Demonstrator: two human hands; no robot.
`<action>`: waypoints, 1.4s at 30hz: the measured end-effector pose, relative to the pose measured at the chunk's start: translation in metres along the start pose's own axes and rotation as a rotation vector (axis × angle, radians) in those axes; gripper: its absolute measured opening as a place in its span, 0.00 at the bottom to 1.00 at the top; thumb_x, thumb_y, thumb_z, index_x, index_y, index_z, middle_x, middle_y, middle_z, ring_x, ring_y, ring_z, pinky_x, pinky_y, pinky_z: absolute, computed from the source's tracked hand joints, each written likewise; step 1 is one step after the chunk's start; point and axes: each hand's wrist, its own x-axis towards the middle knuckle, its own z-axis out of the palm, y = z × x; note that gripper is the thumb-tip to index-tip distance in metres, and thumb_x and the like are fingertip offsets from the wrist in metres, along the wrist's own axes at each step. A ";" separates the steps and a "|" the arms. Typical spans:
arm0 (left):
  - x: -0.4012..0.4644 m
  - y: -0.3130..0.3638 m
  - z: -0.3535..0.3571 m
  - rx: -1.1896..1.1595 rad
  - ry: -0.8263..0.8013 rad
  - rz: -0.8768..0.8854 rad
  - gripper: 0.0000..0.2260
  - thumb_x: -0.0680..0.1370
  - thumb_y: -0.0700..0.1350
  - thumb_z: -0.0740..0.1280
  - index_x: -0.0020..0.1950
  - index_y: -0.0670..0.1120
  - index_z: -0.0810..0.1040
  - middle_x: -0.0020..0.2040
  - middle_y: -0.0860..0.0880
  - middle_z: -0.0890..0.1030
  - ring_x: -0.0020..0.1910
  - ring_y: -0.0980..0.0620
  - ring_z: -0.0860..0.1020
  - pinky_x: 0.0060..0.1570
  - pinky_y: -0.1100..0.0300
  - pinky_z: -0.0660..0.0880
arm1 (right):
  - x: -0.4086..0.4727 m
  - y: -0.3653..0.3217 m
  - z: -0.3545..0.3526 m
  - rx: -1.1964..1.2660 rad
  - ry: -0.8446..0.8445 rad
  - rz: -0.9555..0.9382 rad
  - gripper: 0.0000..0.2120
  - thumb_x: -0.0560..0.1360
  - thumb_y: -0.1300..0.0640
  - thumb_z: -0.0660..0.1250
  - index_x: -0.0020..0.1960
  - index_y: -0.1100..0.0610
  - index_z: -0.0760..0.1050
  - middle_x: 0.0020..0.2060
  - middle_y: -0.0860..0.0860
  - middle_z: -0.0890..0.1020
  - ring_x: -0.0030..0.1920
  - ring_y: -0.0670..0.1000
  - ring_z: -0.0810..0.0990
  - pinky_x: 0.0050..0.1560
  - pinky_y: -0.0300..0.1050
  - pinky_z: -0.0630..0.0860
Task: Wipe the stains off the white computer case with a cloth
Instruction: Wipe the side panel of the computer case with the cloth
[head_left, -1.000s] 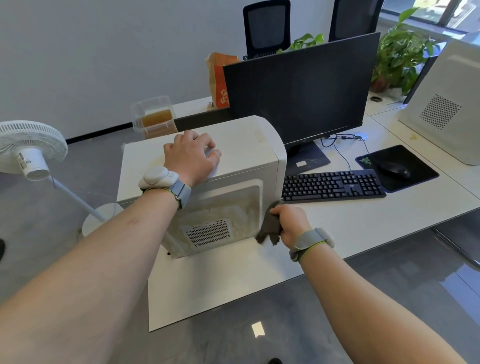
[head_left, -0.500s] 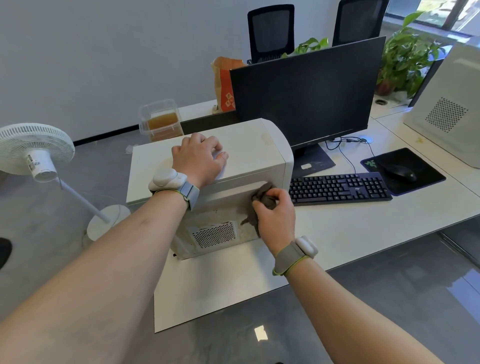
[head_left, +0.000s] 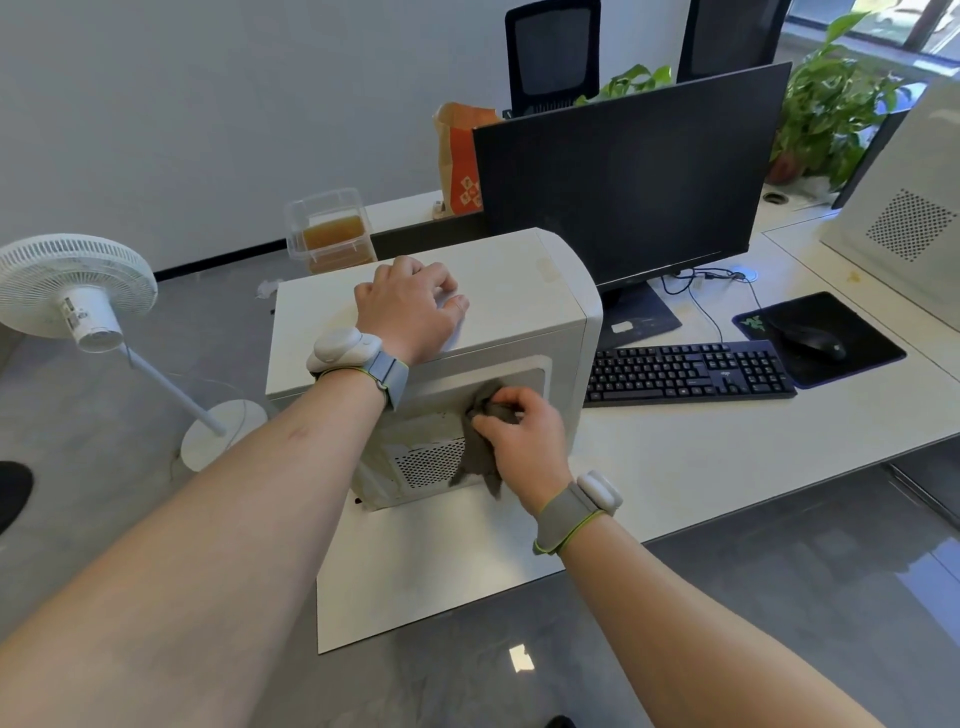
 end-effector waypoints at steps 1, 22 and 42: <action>0.000 0.000 0.000 -0.001 0.000 0.000 0.13 0.80 0.61 0.61 0.60 0.58 0.78 0.64 0.50 0.73 0.65 0.45 0.70 0.63 0.46 0.64 | 0.001 -0.002 -0.003 0.043 0.078 0.005 0.10 0.71 0.57 0.75 0.51 0.49 0.79 0.45 0.48 0.83 0.47 0.52 0.83 0.51 0.57 0.83; 0.001 -0.024 -0.029 -0.864 -0.129 -0.164 0.07 0.82 0.44 0.66 0.55 0.47 0.84 0.56 0.51 0.83 0.62 0.51 0.79 0.63 0.59 0.73 | -0.017 -0.006 0.028 -0.100 0.205 -0.138 0.16 0.76 0.55 0.73 0.63 0.54 0.79 0.54 0.48 0.80 0.53 0.47 0.79 0.57 0.41 0.77; -0.002 -0.077 -0.023 -0.155 -0.239 0.457 0.19 0.85 0.48 0.58 0.76 0.57 0.72 0.79 0.55 0.67 0.80 0.52 0.60 0.79 0.49 0.53 | -0.026 -0.007 0.074 -0.127 0.200 0.003 0.04 0.71 0.60 0.75 0.45 0.52 0.84 0.39 0.49 0.84 0.42 0.52 0.82 0.46 0.48 0.82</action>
